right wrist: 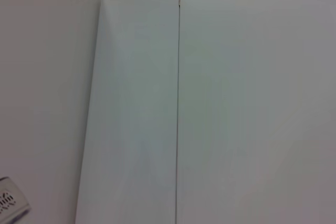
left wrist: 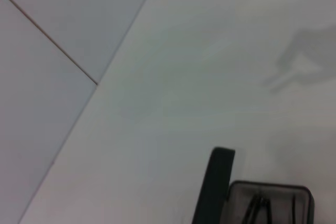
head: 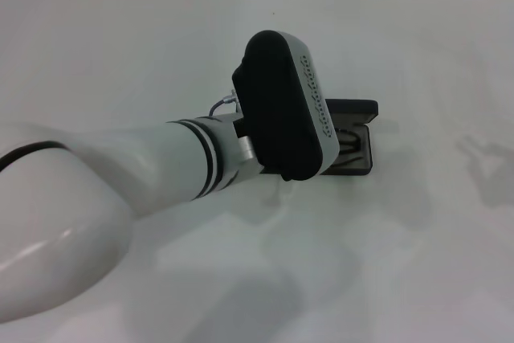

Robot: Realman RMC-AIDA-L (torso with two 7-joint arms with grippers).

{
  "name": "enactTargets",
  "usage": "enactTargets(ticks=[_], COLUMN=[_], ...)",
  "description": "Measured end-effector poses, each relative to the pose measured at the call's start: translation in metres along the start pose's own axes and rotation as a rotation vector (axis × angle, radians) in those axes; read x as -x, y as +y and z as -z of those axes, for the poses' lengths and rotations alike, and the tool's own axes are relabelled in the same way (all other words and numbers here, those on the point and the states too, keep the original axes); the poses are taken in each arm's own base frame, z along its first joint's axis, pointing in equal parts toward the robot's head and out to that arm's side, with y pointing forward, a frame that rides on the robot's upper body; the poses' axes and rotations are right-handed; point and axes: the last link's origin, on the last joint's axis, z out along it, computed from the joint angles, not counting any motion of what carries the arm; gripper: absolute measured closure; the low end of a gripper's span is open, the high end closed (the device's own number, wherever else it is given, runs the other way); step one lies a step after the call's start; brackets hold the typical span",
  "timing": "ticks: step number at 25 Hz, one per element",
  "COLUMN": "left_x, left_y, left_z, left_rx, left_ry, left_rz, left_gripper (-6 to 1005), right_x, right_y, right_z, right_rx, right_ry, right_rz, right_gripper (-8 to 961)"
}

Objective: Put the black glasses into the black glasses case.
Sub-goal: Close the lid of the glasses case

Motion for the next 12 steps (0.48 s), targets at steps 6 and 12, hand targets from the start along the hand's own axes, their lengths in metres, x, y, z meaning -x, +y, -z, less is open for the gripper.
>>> enactTargets(ticks=[6,12], left_x=[0.0011,0.0035], left_y=[-0.0012,-0.0006], left_z=[-0.0042,-0.0042], left_rx=[0.007,0.019], left_ry=[-0.013,-0.030], left_rz=[-0.006,-0.010], left_gripper=[701,702], right_x=[-0.0004,-0.0009], right_y=[-0.0002,-0.0003], right_z=[-0.0007,-0.0006], right_rx=[0.000,-0.002], right_ry=[0.002,0.005], right_rz=[0.000,-0.001], right_gripper=[860,860])
